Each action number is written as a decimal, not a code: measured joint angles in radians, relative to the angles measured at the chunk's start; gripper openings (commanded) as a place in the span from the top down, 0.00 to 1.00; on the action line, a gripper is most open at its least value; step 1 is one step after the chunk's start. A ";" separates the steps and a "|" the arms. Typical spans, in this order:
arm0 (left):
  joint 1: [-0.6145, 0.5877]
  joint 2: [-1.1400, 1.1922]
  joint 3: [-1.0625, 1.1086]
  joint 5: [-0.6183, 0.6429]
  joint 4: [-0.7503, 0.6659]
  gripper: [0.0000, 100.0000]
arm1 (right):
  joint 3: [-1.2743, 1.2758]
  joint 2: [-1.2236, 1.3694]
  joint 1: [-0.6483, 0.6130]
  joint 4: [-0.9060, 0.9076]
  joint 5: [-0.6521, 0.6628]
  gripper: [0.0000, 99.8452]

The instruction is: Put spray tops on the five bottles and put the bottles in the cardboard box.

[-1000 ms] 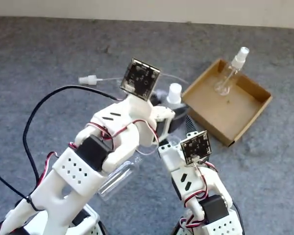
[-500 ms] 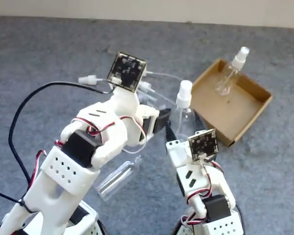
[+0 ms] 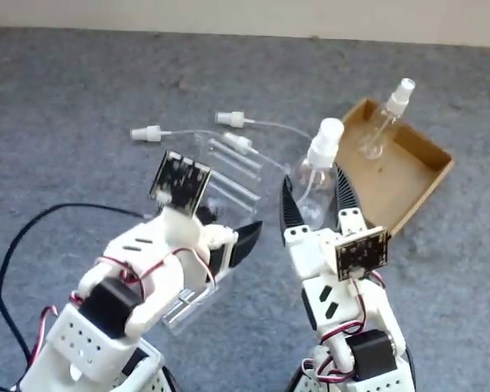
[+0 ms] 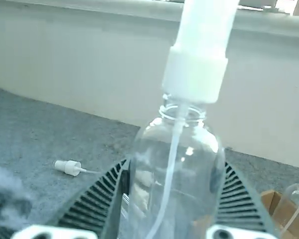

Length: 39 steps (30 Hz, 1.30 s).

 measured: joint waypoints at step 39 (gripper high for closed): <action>0.018 -0.551 0.569 0.117 -0.480 0.80 | -0.308 0.258 -0.279 0.161 -0.155 0.81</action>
